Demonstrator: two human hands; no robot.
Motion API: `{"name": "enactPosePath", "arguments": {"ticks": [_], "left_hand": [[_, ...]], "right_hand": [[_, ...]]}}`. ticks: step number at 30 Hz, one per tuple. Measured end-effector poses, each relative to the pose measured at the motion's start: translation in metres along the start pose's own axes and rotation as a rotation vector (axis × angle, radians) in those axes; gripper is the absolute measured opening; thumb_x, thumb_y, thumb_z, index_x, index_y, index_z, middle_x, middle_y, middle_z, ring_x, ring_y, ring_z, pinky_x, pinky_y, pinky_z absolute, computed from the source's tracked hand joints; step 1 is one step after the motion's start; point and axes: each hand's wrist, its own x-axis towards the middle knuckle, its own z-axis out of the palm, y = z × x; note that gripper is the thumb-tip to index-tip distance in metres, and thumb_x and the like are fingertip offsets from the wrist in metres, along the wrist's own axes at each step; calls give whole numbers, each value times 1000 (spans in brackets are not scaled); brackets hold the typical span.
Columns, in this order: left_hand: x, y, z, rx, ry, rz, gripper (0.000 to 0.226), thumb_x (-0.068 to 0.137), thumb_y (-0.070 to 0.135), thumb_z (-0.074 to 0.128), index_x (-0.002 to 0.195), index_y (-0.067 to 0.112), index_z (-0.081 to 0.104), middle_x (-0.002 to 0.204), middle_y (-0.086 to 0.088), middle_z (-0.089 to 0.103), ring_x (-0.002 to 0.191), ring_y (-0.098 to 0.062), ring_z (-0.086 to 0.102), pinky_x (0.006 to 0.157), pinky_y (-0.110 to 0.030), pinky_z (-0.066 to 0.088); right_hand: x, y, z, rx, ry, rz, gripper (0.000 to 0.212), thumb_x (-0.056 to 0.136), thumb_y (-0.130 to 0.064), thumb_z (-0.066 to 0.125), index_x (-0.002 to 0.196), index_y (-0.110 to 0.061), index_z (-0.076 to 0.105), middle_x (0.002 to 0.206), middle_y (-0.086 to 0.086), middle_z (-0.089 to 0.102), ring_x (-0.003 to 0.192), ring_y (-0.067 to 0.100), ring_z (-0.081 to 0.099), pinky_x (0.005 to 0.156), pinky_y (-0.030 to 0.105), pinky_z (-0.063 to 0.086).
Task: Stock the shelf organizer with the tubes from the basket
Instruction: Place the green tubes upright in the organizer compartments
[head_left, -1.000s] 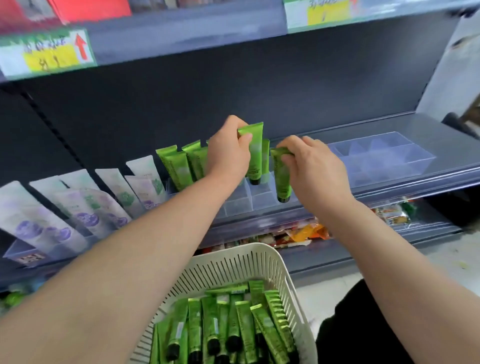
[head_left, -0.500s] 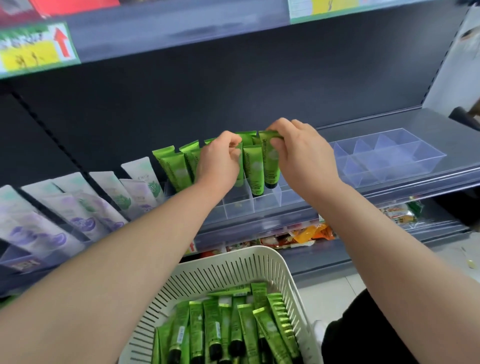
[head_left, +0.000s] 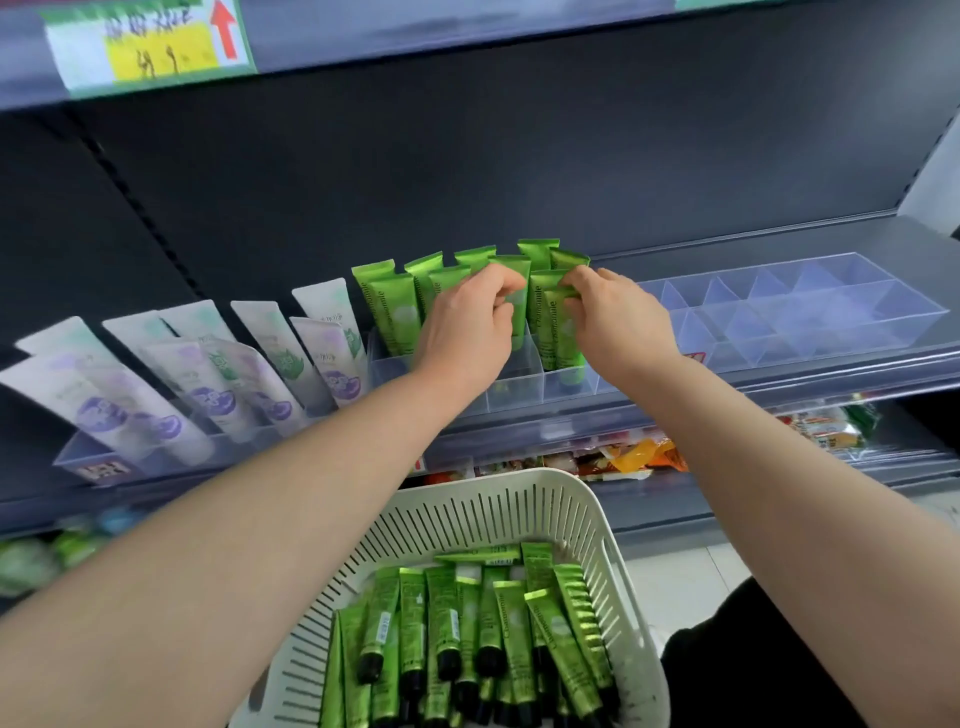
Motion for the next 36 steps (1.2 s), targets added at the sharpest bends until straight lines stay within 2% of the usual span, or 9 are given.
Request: {"name": "enactPosePath", "arguments": {"ticks": [6,11,15,19,22,25,30,33,36], "left_hand": [[-34,-6,-5,-50,-14,83,31,93,2,50,117,16,63,115,1,66,106,-15,61,91,-38,52],[-73,-23,-3,-55,-26,80,30,92,0,51,113,13,66,114,1,68,104,-18,63,88,-36,52],[-103,-37,1,-61,-43,52,26,92,-1,52,109,11,68,109,-1,70,100,-18,64,87,-30,50],[-136,-56,15,-38,-147,-33,26,91,1,53,108,16,67,108,4,68,99,-14,62,88,-31,49],[-159,-66,27,-9,-310,-164,27,96,8,50,115,20,65,117,6,64,107,-12,59,94,-31,48],[-176,-78,38,48,-443,-265,28,98,11,49,120,22,61,126,8,60,114,-11,57,100,-32,47],[-191,-94,49,62,-507,-359,28,98,10,49,119,22,63,126,9,60,115,-9,55,101,-29,45],[-195,-101,53,46,-521,-386,26,98,9,50,115,22,64,124,9,61,111,-8,57,96,-24,46],[-197,-108,57,56,-549,-384,25,98,10,50,116,22,63,125,9,60,112,-7,56,96,-21,43]], "right_hand": [[-12,-7,-1,-23,152,-7,32,94,-18,51,125,-13,52,120,14,54,109,37,47,81,45,39],[-46,-23,10,-37,370,-75,32,86,-14,55,118,-17,58,124,9,55,110,35,48,79,42,37],[-82,-32,35,-7,368,-115,28,84,-10,59,110,-18,61,109,6,58,98,32,50,71,38,36],[-121,-33,81,-45,3,-220,29,77,-6,65,102,-21,64,94,2,59,91,30,55,68,37,42],[-142,-28,107,-87,-452,-203,39,83,-7,57,117,-25,59,115,1,57,114,25,49,90,38,41],[-158,-26,129,-82,-791,-134,47,86,-1,52,128,-21,53,127,4,53,123,25,43,100,39,39],[-178,-17,162,-179,-1053,-102,67,83,9,44,138,-28,45,147,10,34,136,35,31,112,47,28],[-182,-12,172,-254,-1049,-226,69,81,9,45,142,-25,39,142,10,43,138,35,23,114,52,20],[-180,-13,173,-318,-1059,-269,56,82,5,51,133,-19,49,134,10,49,135,32,26,112,51,22]]}}
